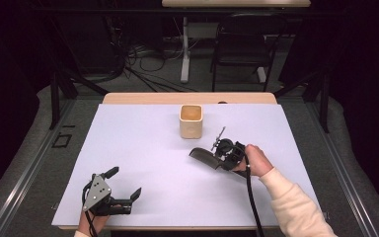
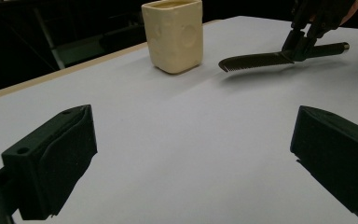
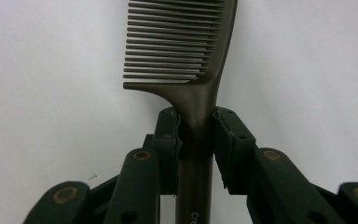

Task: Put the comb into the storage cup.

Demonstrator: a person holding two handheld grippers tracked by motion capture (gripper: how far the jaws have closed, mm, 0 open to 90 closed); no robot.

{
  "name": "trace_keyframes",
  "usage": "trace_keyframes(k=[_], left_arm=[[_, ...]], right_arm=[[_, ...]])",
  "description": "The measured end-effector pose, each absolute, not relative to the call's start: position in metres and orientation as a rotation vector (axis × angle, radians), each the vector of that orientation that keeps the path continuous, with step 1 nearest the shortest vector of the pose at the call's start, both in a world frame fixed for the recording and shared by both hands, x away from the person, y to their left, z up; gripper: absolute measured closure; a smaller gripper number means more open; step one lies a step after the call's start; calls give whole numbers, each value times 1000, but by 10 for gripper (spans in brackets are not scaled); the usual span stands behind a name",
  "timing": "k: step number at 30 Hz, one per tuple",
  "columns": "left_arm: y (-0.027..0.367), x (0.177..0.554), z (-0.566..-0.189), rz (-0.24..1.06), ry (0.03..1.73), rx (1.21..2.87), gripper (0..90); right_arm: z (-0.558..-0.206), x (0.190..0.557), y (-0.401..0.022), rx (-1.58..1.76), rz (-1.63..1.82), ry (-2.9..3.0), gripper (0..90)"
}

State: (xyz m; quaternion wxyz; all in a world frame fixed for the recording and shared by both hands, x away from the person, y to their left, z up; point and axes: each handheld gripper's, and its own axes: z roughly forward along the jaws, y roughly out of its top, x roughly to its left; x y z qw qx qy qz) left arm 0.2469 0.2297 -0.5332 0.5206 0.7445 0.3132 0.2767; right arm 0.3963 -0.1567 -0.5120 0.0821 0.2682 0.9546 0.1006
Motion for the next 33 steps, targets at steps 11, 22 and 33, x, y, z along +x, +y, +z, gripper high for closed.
trace_keyframes(k=[11, 22, 33], left_arm=[[230, 247, -533, 664, 750, 1785, 2], [229, 247, -533, 666, 753, 1783, 2], [229, 247, -533, 666, 753, 1785, 2]], right_arm=[[-499, 389, -163, 818, 418, 2820, 716], [-491, 382, -171, 841, 528, 2772, 717], [-485, 376, -183, 869, 645, 2755, 718]])
